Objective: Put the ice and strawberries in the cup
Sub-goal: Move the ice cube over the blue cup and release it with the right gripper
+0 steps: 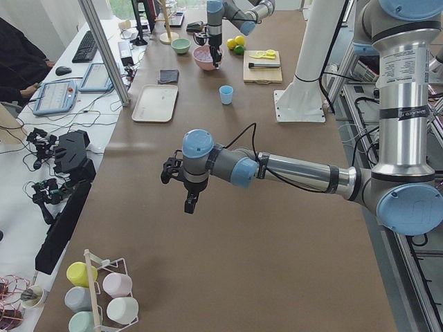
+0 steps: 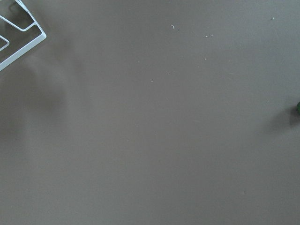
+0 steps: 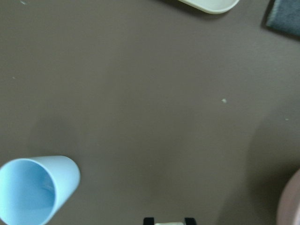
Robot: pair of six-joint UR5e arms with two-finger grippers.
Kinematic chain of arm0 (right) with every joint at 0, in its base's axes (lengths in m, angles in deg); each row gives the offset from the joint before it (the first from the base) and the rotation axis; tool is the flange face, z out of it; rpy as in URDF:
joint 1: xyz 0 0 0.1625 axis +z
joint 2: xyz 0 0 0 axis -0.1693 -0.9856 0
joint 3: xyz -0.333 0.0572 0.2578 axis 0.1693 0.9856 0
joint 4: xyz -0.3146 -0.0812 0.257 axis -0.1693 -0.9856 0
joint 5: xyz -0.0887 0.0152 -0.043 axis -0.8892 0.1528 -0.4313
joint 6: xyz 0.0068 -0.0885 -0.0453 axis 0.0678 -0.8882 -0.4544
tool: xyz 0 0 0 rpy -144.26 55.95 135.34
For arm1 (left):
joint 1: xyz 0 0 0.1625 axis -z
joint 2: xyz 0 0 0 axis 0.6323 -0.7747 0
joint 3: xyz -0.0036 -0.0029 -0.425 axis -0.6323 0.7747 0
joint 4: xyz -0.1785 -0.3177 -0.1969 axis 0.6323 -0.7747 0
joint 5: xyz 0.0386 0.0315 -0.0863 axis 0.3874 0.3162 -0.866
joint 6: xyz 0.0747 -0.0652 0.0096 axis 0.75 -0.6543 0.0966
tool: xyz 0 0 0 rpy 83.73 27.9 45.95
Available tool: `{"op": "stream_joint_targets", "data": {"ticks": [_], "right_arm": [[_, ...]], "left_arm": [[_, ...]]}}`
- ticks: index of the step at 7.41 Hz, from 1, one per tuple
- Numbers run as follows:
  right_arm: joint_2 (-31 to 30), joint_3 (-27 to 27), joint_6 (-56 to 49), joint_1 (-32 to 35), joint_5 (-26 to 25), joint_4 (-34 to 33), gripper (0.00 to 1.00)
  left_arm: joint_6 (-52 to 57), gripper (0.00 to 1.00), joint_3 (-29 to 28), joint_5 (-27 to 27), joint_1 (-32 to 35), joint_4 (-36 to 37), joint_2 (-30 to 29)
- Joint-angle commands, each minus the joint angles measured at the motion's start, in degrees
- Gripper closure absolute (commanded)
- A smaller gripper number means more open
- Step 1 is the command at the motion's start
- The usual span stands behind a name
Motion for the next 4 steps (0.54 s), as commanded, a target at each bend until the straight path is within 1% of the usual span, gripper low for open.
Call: {"op": "stream_joint_targets", "data": {"ticks": [1,3,4], "right_arm": [[3.88,1.59,13.43,-6.91,-4.68,0.20,1.00],[4.06,2.39,16.89,-9.48,-6.71,0.38,1.00],[3.71,2.91,18.74,-10.45,-7.50,2.90,1.00]], "left_arm": [[0.00,0.03,0.07,0.00,0.00,-0.03,0.01],[-0.08,0.03,0.24,0.00,0.00,0.06,-0.17],[-0.08,0.03,0.33,0.00,0.00,0.06,-0.17]]}}
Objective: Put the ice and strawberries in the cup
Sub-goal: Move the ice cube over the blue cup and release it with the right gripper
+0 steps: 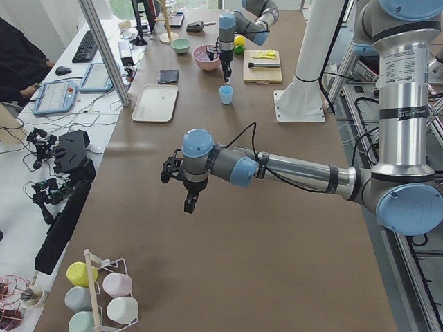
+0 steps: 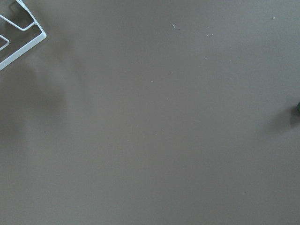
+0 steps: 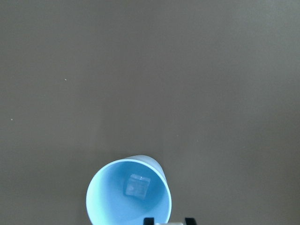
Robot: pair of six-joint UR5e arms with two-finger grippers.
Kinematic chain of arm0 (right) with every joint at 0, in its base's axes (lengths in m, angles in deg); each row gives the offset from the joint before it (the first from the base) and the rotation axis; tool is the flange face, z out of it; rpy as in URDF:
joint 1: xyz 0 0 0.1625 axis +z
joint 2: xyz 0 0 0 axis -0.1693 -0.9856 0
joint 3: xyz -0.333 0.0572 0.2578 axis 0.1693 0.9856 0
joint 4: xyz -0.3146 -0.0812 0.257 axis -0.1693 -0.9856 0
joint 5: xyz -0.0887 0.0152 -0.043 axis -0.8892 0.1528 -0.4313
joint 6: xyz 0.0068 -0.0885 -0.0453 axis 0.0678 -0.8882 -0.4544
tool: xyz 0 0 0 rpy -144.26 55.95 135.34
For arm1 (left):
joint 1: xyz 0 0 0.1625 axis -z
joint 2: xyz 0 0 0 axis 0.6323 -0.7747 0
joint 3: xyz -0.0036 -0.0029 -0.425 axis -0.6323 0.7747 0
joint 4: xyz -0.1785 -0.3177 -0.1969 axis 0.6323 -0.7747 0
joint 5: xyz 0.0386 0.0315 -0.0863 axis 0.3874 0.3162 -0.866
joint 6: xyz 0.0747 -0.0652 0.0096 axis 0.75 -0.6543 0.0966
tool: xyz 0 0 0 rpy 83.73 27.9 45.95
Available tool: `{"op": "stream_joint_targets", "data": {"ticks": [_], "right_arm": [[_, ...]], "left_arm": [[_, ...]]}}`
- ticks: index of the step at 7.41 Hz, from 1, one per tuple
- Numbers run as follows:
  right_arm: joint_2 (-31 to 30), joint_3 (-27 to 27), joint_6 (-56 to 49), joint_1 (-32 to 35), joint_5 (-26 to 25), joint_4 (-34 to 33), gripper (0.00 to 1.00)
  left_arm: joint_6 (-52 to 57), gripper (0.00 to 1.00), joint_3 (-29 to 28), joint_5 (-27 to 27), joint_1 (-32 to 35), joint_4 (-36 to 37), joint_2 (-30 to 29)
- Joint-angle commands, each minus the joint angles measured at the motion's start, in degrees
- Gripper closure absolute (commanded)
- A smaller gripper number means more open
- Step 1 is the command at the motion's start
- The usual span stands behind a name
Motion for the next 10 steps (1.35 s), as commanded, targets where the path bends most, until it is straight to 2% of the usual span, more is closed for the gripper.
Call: {"op": "stream_joint_targets", "data": {"ticks": [1,3,4,5,6,7,9,10], "right_arm": [[0.01,2.53,3.12,-2.07,-1.31,4.74,1.00],[0.63,4.13,3.65,-2.16,-1.84,6.61,1.00],[0.63,4.13,3.74,-2.16,-2.27,6.62,0.53],[0.63,4.13,3.65,-2.16,-2.45,6.62,0.31],[0.72,3.96,3.83,-2.16,-2.45,6.62,0.26],[0.98,2.56,3.91,-0.33,-1.49,5.92,0.34],[-3.13,-1.65,1.03,7.20,4.56,2.59,0.36],[-6.89,-5.15,-4.64,9.33,4.58,-0.91,0.36]], "left_arm": [[-0.03,0.03,0.04,0.00,0.00,0.01,-0.13],[-0.03,0.03,0.04,0.00,0.00,0.01,-0.05],[-0.03,0.03,0.13,-0.09,0.09,0.01,0.04],[-0.03,0.03,0.04,-0.09,0.09,0.01,0.22],[-0.03,0.03,0.04,-0.09,0.09,-0.08,0.39],[-0.03,0.03,0.04,-0.09,0.09,-0.08,0.48],[-0.03,0.03,-0.13,0.00,0.00,-0.08,0.39],[-0.03,0.03,-0.13,0.00,0.00,-0.08,0.39]]}}
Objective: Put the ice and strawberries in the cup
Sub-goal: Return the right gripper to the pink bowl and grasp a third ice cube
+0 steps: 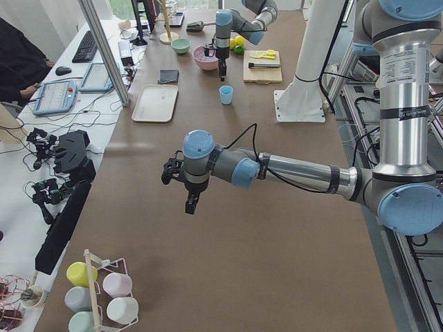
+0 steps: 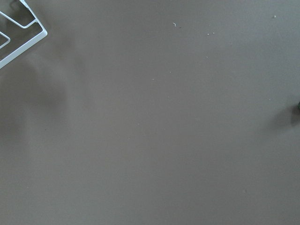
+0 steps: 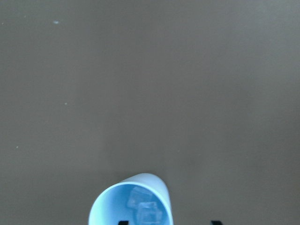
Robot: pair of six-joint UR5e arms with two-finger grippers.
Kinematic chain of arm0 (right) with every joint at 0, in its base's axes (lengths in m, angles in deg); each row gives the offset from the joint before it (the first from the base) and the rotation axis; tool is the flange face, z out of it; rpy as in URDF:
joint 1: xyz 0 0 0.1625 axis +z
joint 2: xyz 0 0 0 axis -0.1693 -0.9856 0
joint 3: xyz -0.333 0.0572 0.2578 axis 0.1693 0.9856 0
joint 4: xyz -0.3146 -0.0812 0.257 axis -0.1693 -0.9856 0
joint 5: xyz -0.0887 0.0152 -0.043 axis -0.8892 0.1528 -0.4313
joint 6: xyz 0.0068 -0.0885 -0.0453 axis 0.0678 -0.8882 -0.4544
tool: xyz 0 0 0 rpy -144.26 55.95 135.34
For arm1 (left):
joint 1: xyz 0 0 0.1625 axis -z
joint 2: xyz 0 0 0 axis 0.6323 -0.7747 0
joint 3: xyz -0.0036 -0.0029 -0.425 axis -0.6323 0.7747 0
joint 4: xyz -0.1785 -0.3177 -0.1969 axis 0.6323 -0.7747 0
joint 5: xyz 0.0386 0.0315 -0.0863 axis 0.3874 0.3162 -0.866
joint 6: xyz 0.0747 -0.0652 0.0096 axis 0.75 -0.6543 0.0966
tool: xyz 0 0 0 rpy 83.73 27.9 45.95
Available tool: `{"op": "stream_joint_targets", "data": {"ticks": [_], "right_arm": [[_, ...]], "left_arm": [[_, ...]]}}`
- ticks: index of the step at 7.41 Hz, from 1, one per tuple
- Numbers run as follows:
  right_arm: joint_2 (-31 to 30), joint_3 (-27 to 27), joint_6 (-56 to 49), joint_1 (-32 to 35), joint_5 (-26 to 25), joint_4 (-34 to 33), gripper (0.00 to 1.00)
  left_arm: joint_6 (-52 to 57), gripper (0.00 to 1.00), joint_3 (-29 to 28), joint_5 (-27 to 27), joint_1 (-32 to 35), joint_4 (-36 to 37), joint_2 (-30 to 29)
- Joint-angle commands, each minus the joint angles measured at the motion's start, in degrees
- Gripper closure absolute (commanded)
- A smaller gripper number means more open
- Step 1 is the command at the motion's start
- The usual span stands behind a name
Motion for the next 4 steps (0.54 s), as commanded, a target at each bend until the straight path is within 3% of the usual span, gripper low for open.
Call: {"op": "stream_joint_targets", "data": {"ticks": [1,3,4], "right_arm": [[-5.92,-5.89,-11.67,6.75,1.27,-6.87,0.36],[-7.87,-7.85,-17.60,9.15,0.49,-13.73,0.36],[-10.83,-7.76,-20.15,8.89,-1.35,-13.93,0.35]], "left_arm": [[0.00,0.03,-0.04,0.01,-0.01,0.00,0.06],[0.00,0.03,0.04,0.01,-0.01,0.00,0.24],[0.00,0.03,0.04,0.01,-0.01,0.00,0.24]]}}
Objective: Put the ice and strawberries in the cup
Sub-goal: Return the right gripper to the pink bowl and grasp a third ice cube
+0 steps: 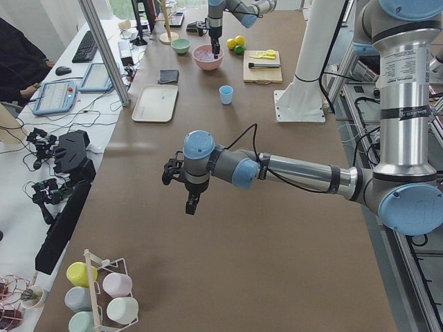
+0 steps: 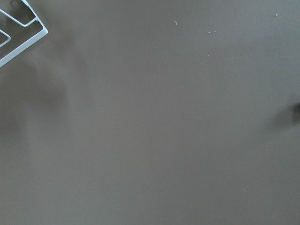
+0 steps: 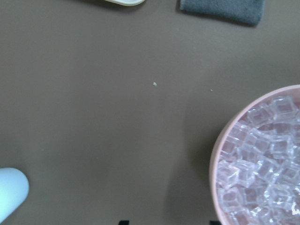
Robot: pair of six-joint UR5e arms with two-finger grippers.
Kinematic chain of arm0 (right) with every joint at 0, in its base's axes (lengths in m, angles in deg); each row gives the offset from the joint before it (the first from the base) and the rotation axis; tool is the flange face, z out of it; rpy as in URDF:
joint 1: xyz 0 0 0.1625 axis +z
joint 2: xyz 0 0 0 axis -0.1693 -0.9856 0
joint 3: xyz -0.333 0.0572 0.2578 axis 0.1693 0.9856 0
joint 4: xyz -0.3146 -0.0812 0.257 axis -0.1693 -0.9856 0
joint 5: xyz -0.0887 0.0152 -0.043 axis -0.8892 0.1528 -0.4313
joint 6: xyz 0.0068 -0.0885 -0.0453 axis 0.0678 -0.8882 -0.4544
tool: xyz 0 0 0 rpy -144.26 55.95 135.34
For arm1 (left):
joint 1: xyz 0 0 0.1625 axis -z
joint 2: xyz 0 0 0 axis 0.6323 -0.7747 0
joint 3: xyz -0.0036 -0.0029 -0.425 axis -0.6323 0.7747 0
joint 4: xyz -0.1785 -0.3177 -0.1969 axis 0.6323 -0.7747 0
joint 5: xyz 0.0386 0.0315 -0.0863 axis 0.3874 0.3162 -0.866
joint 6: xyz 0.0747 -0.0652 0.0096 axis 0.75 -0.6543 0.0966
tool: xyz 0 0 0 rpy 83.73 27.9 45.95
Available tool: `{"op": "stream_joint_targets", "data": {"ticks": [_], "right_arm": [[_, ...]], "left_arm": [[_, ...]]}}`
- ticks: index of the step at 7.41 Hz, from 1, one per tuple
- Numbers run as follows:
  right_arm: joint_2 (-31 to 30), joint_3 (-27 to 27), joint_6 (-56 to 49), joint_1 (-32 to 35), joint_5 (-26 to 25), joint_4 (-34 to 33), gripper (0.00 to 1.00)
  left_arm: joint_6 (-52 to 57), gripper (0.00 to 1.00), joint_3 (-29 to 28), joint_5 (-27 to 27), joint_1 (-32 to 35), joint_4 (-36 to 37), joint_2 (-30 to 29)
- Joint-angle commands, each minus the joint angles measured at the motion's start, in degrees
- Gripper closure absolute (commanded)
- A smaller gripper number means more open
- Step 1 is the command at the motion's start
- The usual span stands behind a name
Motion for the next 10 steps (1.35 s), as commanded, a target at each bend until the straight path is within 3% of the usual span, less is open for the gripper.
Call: {"op": "stream_joint_targets", "data": {"ticks": [1,7,10], "right_arm": [[-4.91,-0.33,-5.42,0.79,-2.73,-1.83,0.35],[-8.97,3.98,-10.95,-0.26,-10.73,-1.74,0.36],[-10.56,4.06,-12.65,-0.96,-10.74,-1.30,0.36]], "left_arm": [[-0.09,0.03,0.01,0.00,0.00,0.00,-0.14],[-0.09,0.03,0.01,-0.09,0.00,0.00,-0.58],[-0.09,0.03,0.01,-0.09,0.00,0.00,-0.49]]}}
